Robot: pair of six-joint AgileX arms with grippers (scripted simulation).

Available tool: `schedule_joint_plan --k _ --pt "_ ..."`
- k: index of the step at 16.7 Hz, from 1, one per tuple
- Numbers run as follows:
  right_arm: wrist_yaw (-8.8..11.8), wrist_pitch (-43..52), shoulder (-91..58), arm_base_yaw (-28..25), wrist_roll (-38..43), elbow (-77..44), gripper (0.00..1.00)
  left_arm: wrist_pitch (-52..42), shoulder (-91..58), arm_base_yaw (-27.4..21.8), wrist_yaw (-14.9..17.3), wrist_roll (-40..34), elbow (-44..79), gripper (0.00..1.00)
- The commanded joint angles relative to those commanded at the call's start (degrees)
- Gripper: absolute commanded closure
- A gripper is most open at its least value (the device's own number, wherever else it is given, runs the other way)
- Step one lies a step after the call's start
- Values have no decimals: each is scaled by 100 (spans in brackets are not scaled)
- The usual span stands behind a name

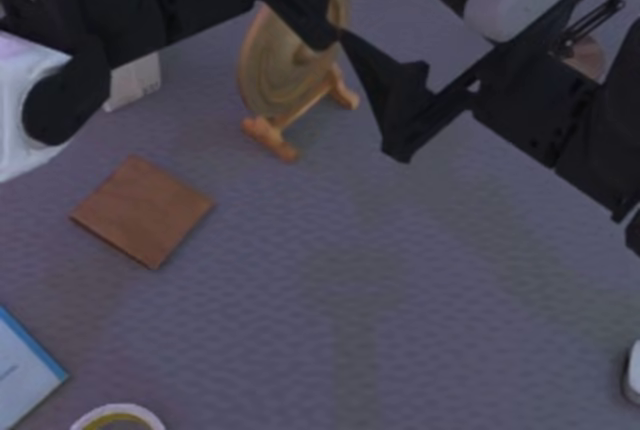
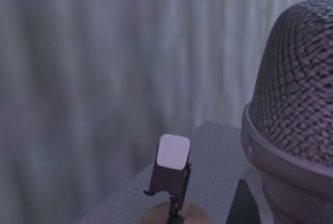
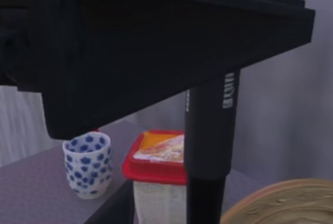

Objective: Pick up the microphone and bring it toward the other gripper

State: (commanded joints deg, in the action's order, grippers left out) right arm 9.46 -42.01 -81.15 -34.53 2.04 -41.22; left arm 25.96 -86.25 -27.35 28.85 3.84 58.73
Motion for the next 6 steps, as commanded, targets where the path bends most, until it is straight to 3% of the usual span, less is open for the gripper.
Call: schedule_joint_plan --k 6 --pt "190 156 989 90 4 815 0 -28 307 577 498 39 -252 100"
